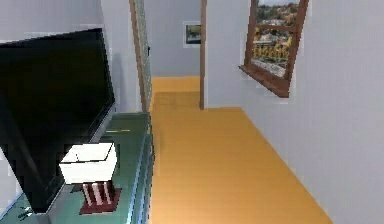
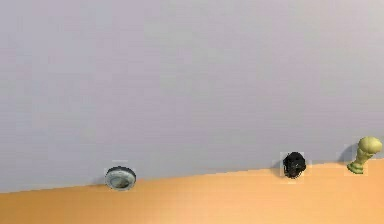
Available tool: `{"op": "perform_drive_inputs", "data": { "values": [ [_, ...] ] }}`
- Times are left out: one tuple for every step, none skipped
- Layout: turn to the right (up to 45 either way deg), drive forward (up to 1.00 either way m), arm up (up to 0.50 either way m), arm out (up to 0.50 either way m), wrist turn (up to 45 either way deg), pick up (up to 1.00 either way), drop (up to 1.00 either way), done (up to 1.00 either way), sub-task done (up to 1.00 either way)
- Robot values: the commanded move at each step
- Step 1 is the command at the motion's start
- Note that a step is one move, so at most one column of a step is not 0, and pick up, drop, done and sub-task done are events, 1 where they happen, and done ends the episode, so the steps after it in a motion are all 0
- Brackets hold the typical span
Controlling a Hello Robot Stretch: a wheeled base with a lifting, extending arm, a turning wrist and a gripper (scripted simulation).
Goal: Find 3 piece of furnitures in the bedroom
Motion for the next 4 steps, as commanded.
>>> {"op": "perform_drive_inputs", "data": {
  "values": [
    [15.0, 0.0, 0.0, 0.0, 0.0, 0.0, 0.0, 0.0, 0.0],
    [3.0, 0.0, 0.0, 0.0, 0.0, 0.0, 0.0, 0.0, 0.0],
    [0.0, 0.25, 0.0, 0.0, 0.0, 0.0, 0.0, 0.0, 0.0],
    [-21.0, 0.0, 0.0, 0.0, 0.0, 0.0, 0.0, 0.0, 0.0]
  ]
}}
